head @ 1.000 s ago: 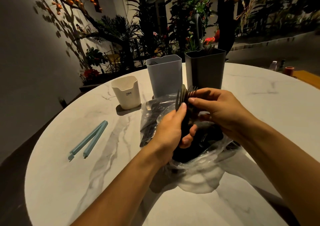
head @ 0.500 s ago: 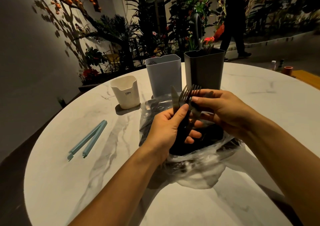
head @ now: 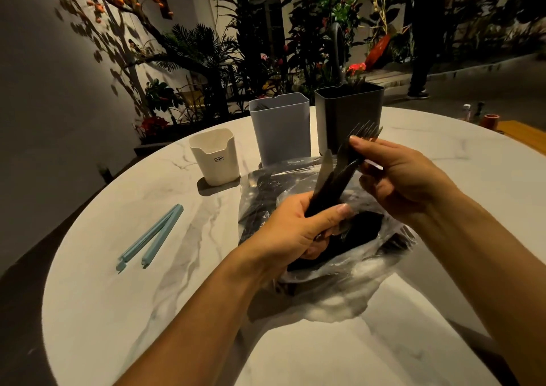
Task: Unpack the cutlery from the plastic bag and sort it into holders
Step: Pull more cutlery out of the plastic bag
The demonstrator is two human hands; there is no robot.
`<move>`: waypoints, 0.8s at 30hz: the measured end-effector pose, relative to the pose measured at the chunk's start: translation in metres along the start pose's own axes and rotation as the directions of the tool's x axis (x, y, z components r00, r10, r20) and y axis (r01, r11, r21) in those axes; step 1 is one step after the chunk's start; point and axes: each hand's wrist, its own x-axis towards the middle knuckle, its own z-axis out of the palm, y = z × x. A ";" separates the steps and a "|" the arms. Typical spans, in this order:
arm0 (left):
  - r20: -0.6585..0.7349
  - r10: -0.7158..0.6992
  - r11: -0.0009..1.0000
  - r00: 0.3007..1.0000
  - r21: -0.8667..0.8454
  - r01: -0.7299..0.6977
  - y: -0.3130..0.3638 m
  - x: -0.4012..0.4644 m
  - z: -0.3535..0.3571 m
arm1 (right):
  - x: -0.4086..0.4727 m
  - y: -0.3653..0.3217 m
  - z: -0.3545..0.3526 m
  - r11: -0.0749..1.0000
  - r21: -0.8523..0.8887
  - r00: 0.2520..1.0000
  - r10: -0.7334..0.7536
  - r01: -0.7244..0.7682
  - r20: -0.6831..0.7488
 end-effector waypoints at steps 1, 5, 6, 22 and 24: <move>-0.005 -0.004 1.000 1.000 -0.010 0.004 0.000 0.000 -0.001 | 0.000 -0.001 -0.001 0.999 0.048 0.999 -0.021 0.023 -0.038; -0.020 0.008 0.993 1.000 -0.114 -0.010 -0.002 0.002 -0.003 | -0.004 -0.003 0.000 0.991 0.106 0.996 -0.084 0.086 -0.027; -0.034 0.021 0.992 0.999 -0.121 -0.025 -0.002 0.003 -0.004 | -0.004 -0.004 0.000 0.991 0.117 0.997 -0.073 0.071 0.017; -0.336 0.102 0.993 0.936 -0.024 -0.117 0.026 -0.005 -0.017 | -0.004 -0.064 0.010 0.988 -0.025 0.987 -0.149 0.151 0.059; -0.438 0.143 0.986 0.887 -0.010 -0.164 0.037 -0.001 -0.022 | -0.005 -0.067 0.016 0.965 -0.178 0.977 -0.171 0.192 0.129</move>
